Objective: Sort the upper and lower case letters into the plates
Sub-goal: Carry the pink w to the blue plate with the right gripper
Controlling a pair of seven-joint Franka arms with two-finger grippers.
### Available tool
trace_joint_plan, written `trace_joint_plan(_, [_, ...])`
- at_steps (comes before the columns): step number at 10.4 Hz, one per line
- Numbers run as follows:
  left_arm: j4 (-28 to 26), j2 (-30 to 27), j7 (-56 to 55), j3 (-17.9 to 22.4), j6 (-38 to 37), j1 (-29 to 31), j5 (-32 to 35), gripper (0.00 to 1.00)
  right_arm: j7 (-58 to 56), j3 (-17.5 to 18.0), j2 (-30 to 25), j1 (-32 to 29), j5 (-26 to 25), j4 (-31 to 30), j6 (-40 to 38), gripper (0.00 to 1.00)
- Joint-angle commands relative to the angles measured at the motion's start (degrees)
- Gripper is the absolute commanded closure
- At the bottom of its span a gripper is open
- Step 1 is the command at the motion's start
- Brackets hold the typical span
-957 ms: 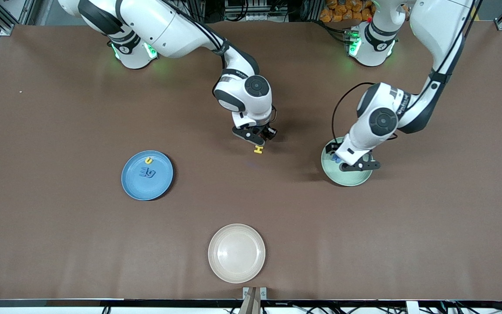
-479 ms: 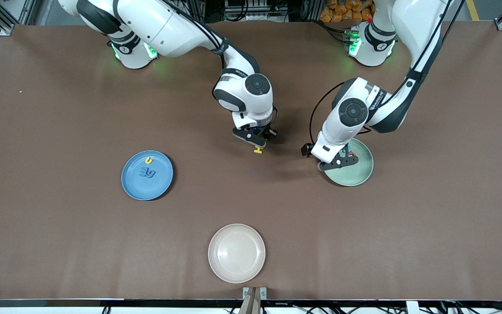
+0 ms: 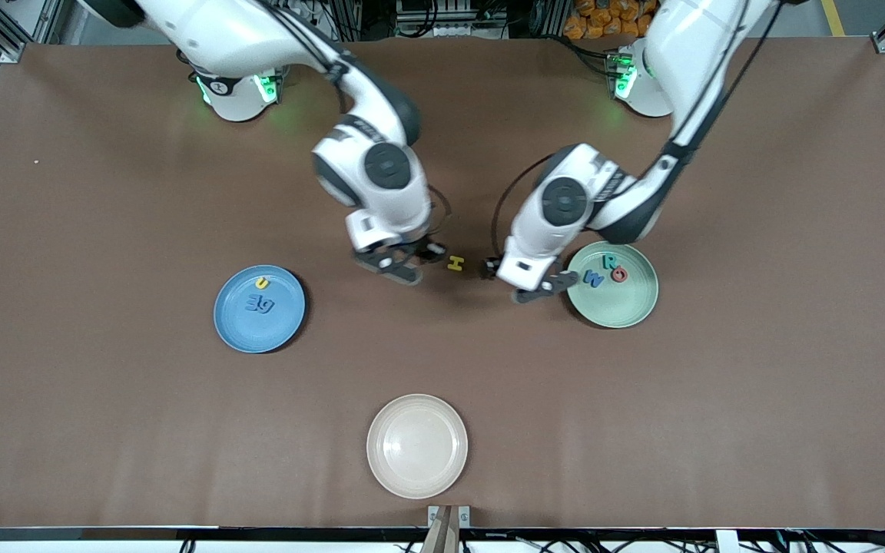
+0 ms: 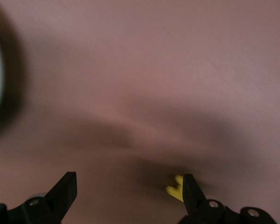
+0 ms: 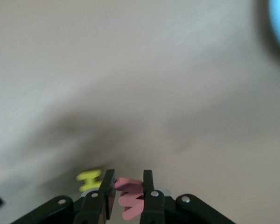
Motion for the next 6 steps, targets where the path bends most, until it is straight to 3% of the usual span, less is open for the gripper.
trace_joint_plan(1, [5.56,6.31,-5.78,0.86,1.35,-2.98,-0.34,0.00,-12.11,0.81,-3.51,-10.22,2.49,-3.81,-7.38,1.00])
trace_joint_plan(4, [9.15,10.26,-22.01,5.15,3.65,-10.35,-0.34,0.00,-20.64,-8.03,-0.27,-14.30,2.93,-3.72,-7.25,1.00])
trace_joint_plan(6, [9.88,10.98,-24.87,8.57,3.74,-15.10,-0.34,0.00,-24.62,-12.44,2.28,-15.01,3.02,-3.64,-3.49,1.00])
